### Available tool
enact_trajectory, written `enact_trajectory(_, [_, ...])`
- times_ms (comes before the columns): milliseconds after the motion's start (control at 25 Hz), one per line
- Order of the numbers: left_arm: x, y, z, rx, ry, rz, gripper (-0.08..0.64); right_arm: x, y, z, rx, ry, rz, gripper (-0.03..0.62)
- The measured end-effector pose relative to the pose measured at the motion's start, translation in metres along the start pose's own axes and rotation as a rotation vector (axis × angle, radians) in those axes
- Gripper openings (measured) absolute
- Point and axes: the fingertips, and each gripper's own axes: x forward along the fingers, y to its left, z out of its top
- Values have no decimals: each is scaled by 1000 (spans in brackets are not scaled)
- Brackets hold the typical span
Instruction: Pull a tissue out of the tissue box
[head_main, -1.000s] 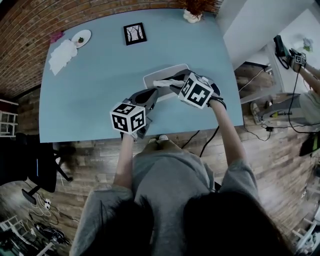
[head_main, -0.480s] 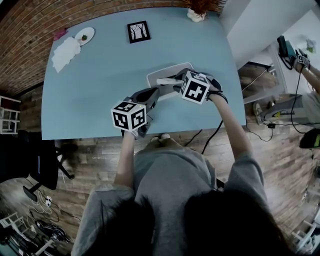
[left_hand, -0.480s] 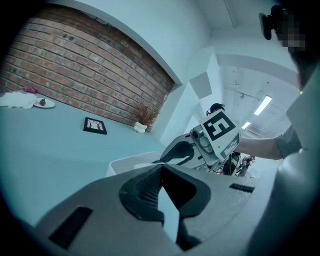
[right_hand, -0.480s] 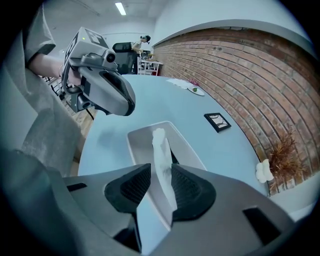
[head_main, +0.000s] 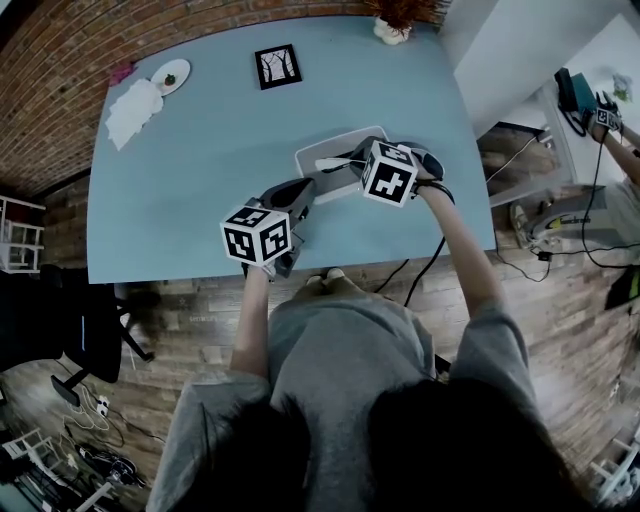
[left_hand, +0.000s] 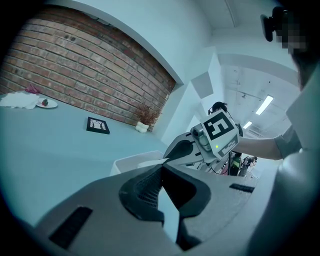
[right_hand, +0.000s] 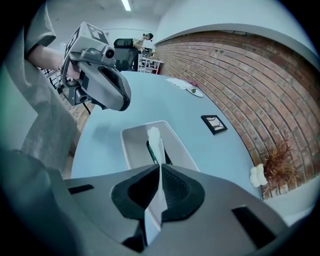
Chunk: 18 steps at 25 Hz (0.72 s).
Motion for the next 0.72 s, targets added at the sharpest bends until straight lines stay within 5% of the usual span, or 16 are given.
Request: enact_trajectory(720, [-2,-9,15,79,-12,-50,3,-27,-14,4,25,-21,-41,3])
